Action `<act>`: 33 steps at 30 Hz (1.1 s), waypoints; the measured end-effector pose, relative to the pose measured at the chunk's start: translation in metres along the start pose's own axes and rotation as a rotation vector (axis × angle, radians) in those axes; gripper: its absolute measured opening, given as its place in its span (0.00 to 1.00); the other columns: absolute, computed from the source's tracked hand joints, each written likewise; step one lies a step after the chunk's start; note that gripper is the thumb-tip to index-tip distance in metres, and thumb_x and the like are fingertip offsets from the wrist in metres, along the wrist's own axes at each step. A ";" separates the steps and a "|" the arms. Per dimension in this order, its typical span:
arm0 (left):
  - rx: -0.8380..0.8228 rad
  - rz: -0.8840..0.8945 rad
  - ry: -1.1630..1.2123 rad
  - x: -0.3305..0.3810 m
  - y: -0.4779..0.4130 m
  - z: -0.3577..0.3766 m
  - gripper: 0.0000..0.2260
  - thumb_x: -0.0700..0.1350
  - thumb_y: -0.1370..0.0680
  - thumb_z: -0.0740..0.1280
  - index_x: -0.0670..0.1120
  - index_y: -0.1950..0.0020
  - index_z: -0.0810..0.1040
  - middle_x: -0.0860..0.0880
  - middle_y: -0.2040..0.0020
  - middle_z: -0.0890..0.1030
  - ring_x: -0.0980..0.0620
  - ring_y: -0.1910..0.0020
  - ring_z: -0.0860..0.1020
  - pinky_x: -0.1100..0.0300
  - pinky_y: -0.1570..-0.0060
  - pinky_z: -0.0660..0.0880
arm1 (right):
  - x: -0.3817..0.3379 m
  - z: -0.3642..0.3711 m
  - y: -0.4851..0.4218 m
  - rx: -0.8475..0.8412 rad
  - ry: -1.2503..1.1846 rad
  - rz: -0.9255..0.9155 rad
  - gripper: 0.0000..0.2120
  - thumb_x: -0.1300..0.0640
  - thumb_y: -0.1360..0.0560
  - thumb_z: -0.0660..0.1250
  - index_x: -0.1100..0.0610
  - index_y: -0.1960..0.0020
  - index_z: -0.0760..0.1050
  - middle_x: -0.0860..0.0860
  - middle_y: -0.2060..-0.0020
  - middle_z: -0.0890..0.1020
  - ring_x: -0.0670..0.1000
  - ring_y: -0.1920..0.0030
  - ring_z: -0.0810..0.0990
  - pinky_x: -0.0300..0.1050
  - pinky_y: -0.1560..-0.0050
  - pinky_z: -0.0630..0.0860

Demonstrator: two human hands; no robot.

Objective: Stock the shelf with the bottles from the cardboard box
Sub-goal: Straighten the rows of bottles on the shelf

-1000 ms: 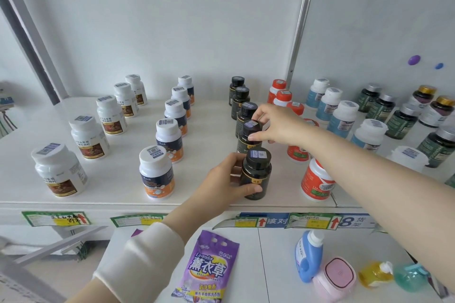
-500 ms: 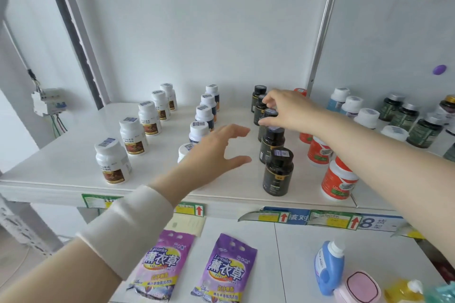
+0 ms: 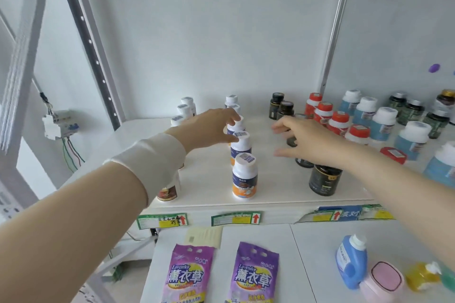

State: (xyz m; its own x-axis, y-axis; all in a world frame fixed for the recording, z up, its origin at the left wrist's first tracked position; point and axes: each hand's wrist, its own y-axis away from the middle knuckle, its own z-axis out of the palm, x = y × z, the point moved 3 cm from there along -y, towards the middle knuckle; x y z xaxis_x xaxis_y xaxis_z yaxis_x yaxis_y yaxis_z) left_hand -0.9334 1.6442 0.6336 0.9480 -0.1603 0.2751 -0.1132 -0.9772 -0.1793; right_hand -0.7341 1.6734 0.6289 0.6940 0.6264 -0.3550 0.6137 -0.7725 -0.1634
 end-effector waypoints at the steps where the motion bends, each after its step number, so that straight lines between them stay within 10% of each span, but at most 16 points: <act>1: -0.011 -0.005 0.057 -0.001 -0.003 0.003 0.21 0.49 0.26 0.69 0.47 0.34 0.70 0.50 0.38 0.76 0.51 0.40 0.75 0.59 0.40 0.69 | 0.001 0.009 0.006 -0.019 -0.094 0.037 0.31 0.50 0.32 0.74 0.52 0.33 0.67 0.47 0.37 0.74 0.47 0.40 0.74 0.42 0.41 0.73; 11: -0.087 -0.103 0.240 -0.013 -0.031 0.040 0.27 0.49 0.28 0.72 0.47 0.32 0.67 0.48 0.35 0.72 0.49 0.41 0.73 0.65 0.48 0.65 | -0.005 0.100 0.022 0.005 -0.686 0.201 0.25 0.51 0.39 0.78 0.43 0.47 0.70 0.38 0.50 0.78 0.43 0.49 0.79 0.38 0.48 0.76; 21: -0.070 -0.077 0.275 -0.018 -0.040 0.045 0.21 0.46 0.29 0.73 0.47 0.38 0.74 0.50 0.40 0.77 0.56 0.56 0.71 0.77 0.68 0.65 | -0.002 0.112 0.022 0.107 -0.682 0.191 0.23 0.56 0.38 0.78 0.50 0.47 0.72 0.44 0.55 0.80 0.48 0.52 0.81 0.39 0.47 0.76; 29: -0.085 -0.059 0.260 -0.018 -0.040 0.045 0.21 0.47 0.29 0.73 0.47 0.37 0.73 0.51 0.40 0.76 0.55 0.53 0.71 0.74 0.66 0.65 | 0.002 0.116 0.020 0.104 -0.684 0.166 0.22 0.55 0.37 0.78 0.49 0.48 0.71 0.43 0.55 0.80 0.47 0.52 0.81 0.30 0.52 0.74; 33: -0.117 -0.078 0.268 -0.015 -0.036 0.041 0.27 0.47 0.28 0.72 0.48 0.31 0.67 0.50 0.37 0.73 0.53 0.46 0.72 0.65 0.49 0.66 | 0.000 0.111 0.019 0.040 -0.704 0.155 0.24 0.54 0.37 0.78 0.46 0.48 0.69 0.40 0.53 0.79 0.47 0.51 0.81 0.35 0.51 0.75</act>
State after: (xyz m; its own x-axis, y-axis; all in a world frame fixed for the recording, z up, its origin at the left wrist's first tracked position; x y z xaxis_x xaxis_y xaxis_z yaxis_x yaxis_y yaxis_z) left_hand -0.9308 1.6872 0.5969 0.8446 -0.0995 0.5261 -0.0911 -0.9950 -0.0420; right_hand -0.7641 1.6466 0.5237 0.3562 0.3038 -0.8836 0.5046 -0.8585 -0.0918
